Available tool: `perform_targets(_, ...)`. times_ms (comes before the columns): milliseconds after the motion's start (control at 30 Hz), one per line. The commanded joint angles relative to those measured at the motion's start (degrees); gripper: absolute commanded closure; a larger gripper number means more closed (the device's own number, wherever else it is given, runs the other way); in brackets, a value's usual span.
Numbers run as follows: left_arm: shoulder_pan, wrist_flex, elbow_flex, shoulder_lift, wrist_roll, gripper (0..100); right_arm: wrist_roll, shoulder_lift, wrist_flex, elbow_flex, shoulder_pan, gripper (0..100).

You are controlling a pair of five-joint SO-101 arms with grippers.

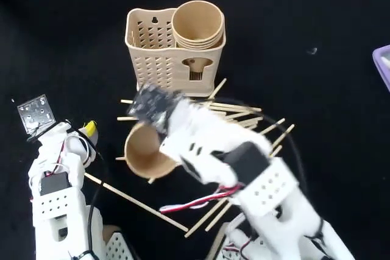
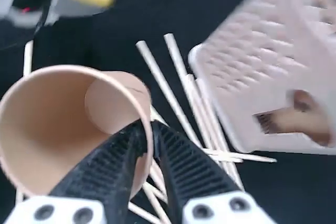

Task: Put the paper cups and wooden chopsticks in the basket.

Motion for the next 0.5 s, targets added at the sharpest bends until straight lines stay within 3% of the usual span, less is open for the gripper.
perform_targets(0,-0.31,-1.14,-1.63,-0.88,0.09,75,-3.25,-1.54,6.77,-15.25,3.69,98.8)
perform_targets(167,-0.31,-1.14,-1.54,-0.88,0.09,75,-5.54,-1.19,9.76,-30.64,9.49,98.8)
perform_targets(300,-0.31,-1.14,-1.54,-0.88,0.00,75,-5.63,-1.10,4.48,-36.09,16.62,98.8)
perform_targets(467,-0.31,-1.14,-1.54,-0.88,0.00,75,-6.59,3.21,-2.99,-36.70,19.96,98.8)
